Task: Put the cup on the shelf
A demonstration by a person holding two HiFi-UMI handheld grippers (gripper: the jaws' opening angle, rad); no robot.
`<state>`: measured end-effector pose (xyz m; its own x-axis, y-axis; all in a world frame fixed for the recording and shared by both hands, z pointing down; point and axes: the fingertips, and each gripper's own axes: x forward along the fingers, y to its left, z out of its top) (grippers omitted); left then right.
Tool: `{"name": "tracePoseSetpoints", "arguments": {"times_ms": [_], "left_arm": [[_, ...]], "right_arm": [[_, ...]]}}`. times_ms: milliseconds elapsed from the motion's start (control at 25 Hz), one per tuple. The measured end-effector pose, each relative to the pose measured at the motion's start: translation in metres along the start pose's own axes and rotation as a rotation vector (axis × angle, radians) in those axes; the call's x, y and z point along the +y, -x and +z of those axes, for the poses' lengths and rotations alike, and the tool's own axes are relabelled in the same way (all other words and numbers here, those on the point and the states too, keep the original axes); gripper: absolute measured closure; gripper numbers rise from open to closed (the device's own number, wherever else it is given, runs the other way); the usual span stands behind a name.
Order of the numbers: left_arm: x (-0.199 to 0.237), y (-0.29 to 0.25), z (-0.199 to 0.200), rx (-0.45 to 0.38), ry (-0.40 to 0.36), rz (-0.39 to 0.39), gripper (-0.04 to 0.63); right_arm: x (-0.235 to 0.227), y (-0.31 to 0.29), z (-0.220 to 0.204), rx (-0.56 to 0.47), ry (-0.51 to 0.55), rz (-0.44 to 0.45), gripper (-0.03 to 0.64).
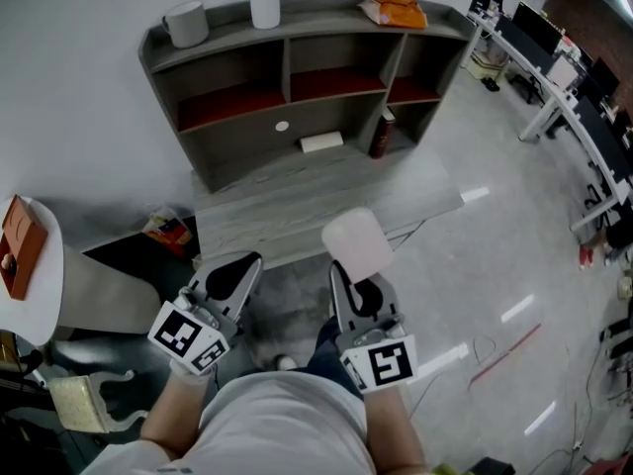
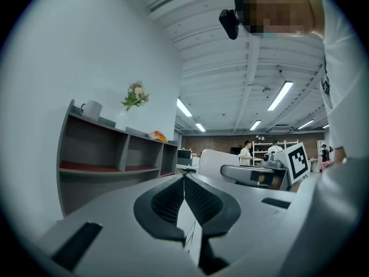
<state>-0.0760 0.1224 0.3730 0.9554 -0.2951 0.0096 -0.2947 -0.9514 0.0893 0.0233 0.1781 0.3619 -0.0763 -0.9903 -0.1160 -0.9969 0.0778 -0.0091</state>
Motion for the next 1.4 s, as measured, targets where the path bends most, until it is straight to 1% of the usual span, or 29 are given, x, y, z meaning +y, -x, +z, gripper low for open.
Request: {"name": "tracePoseSetpoints", "arguments": {"times_ms": [200, 480, 760, 920, 1080, 1280, 1400], "left_arm": [[0.022, -0.043, -0.006, 0.021, 0.002, 0.020, 0.578], [0.061, -0.120, -0.009, 0.045, 0.010, 0.059, 0.578], [0.101, -0.188, -0.006, 0.063, 0.029, 0.128, 0.578], [0.123, -0.218, 0.000, 0.058, 0.036, 0.181, 0.578], [0.142, -0.242, 0.005, 0.046, 0.042, 0.238, 0.578], [0.158, -0.260, 0.009, 0.032, 0.043, 0.309, 0.578], [0.167, -0.261, 0.012, 0.023, 0.040, 0.353, 0.578]], "right_arm": [[-0.041, -0.031, -0.014, 0.013, -0.019, 0.015, 0.580], [-0.109, -0.090, -0.033, 0.035, -0.039, 0.056, 0.580], [-0.172, -0.150, -0.040, 0.056, -0.066, 0.117, 0.580], [-0.195, -0.183, -0.038, 0.054, -0.058, 0.182, 0.580], [-0.206, -0.212, -0.038, 0.061, -0.028, 0.266, 0.580], [-0.213, -0.243, -0.039, 0.067, -0.010, 0.369, 0.580], [-0.208, -0.259, -0.039, 0.074, 0.011, 0.446, 0.580]]}}
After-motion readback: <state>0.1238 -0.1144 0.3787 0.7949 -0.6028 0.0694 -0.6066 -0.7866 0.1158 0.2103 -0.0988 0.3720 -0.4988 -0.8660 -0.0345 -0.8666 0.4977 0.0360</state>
